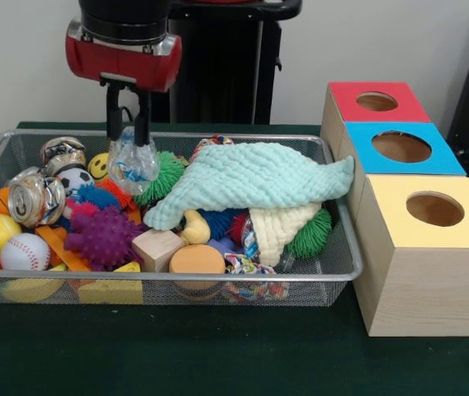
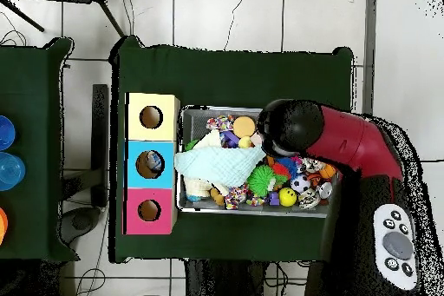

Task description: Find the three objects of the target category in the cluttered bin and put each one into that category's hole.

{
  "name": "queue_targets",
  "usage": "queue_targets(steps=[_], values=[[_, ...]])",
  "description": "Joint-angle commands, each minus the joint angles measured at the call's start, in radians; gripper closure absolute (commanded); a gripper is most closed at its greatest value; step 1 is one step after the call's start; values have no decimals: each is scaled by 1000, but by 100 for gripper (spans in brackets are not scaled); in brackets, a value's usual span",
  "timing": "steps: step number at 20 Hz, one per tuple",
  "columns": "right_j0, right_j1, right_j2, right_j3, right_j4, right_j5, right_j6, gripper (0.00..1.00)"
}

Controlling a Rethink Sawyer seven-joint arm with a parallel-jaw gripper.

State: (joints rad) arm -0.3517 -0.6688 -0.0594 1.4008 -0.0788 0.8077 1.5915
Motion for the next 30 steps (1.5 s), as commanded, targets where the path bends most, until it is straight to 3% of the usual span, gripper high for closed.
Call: queue_targets(steps=[1,16,30], values=[[17,-4,-13,126,50,72,218,100],[67,-30,-47,223,109,21,234,100],[157,-26,-90,212,159,43,296,100]])
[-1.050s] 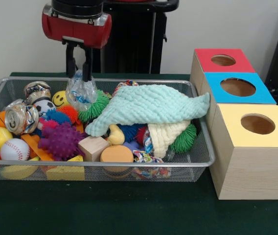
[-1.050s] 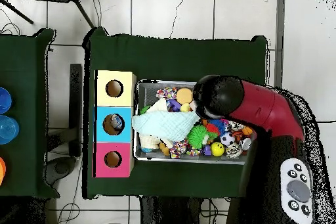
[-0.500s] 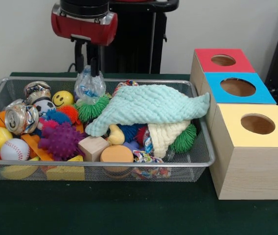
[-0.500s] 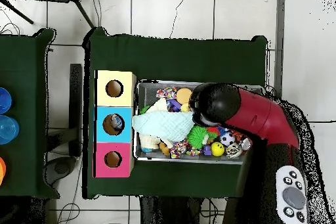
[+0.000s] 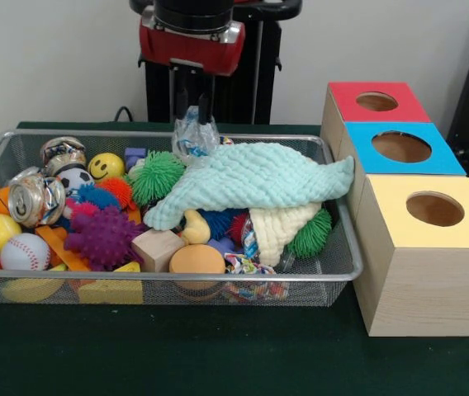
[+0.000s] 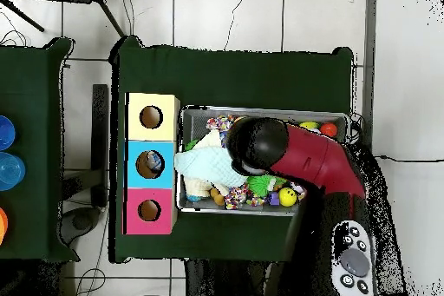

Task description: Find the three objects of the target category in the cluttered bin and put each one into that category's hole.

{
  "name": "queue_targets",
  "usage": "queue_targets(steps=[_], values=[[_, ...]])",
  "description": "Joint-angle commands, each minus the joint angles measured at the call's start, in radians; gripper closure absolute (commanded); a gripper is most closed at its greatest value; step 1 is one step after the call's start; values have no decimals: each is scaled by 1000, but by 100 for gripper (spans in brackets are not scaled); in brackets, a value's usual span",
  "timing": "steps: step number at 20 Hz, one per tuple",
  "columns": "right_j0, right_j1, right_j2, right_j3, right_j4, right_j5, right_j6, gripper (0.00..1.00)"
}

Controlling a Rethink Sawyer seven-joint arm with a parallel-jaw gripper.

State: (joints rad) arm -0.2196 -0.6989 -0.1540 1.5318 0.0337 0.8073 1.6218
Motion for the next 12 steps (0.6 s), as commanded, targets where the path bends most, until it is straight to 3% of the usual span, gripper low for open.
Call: queue_targets(steps=[1,12], values=[[30,4,1,79,50,45,266,100],[87,6,-39,33,91,101,291,100]])
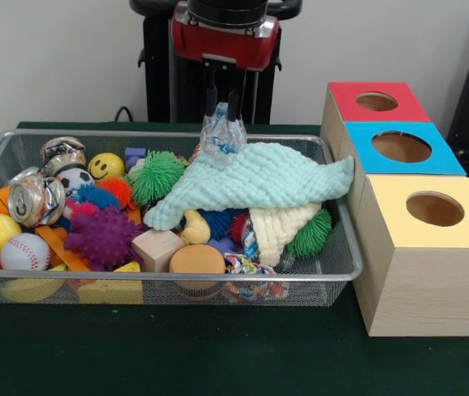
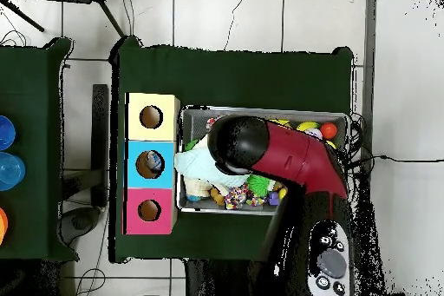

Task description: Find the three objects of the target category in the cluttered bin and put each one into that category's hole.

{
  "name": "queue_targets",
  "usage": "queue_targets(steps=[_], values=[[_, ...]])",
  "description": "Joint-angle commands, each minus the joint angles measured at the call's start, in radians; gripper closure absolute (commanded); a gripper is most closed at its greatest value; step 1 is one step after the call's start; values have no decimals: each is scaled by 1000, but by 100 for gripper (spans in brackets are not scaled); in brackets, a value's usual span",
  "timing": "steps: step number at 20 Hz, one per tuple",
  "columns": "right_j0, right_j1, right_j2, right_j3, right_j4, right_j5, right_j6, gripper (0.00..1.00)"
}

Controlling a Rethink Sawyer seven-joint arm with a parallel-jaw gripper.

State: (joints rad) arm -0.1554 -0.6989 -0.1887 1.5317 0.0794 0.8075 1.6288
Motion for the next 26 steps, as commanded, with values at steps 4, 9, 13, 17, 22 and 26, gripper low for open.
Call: queue_targets(steps=[4,9,13,17,22,26], values=[[42,9,-20,23,54,112,292,100],[59,18,-27,11,56,108,309,100],[75,27,-25,10,65,95,321,100],[82,36,-18,15,74,70,326,100],[102,44,-18,4,86,65,346,100],[123,52,-24,-6,96,68,364,100]])
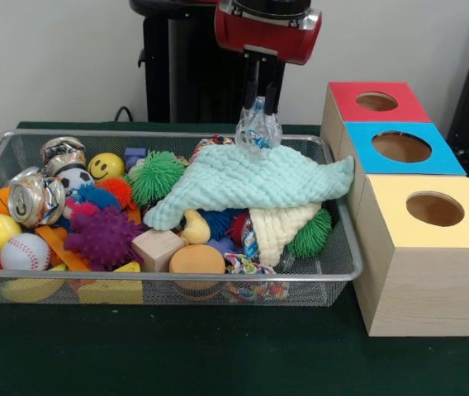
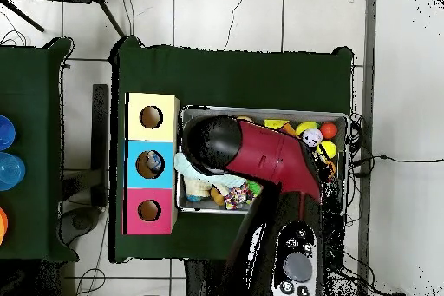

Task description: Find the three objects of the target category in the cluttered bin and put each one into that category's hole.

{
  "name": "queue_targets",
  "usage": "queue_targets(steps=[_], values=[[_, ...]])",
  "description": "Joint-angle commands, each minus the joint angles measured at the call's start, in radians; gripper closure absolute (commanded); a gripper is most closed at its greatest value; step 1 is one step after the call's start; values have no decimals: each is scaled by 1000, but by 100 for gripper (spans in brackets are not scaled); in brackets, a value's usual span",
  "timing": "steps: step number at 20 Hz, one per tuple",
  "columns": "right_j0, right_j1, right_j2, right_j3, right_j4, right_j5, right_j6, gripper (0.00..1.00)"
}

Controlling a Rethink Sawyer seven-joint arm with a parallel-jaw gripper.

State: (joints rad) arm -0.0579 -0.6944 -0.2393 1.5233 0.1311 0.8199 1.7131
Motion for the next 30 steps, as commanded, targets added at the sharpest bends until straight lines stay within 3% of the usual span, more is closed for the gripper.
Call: queue_targets(steps=[1,15,24,30], values=[[30,50,24,-3,46,59,285,100],[73,36,-8,-71,52,169,322,100],[73,5,-25,-181,48,351,331,100],[79,19,-26,-178,52,321,340,100]])
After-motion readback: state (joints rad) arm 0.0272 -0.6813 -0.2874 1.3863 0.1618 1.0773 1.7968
